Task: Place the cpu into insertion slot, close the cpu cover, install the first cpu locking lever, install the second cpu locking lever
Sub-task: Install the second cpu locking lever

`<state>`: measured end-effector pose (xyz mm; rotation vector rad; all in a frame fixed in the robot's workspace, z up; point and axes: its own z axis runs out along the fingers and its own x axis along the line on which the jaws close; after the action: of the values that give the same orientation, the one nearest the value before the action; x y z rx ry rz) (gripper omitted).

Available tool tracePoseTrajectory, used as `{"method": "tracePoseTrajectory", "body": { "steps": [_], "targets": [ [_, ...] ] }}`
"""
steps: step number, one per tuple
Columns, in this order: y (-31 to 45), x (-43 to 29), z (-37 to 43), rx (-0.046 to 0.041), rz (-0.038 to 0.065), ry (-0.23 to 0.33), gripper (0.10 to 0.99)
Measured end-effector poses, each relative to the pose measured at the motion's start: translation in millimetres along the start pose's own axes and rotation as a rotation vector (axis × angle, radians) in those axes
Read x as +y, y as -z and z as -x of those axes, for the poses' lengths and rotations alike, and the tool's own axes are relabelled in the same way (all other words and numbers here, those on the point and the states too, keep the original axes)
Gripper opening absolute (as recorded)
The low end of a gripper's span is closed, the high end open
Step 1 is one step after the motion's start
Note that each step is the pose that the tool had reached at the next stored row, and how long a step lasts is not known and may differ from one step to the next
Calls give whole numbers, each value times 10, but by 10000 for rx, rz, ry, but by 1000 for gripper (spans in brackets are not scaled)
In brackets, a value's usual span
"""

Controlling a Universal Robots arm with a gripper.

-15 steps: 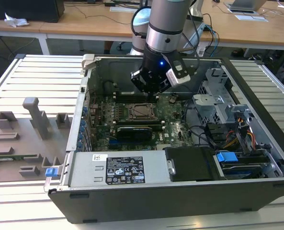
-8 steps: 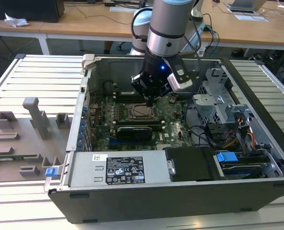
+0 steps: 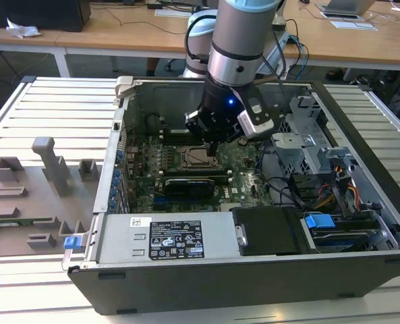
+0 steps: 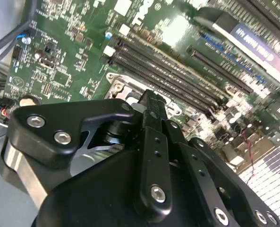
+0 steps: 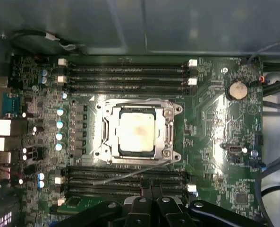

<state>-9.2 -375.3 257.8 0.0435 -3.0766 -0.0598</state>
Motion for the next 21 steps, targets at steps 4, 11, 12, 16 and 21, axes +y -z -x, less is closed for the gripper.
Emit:
{"method": "tracePoseTrajectory", "body": {
  "steps": [4, 11, 12, 16, 21],
  "targets": [
    [3, -137, -4, -15, 586, 38, 106],
    [3, -137, -4, -53, 1935, 124, 106],
    [3, -137, -4, -53, 1936, 124, 106],
    [-7, -154, -4, -51, 1935, 126, 106],
    [-46, -198, -3, -53, 1945, 125, 106]
  ]
}}
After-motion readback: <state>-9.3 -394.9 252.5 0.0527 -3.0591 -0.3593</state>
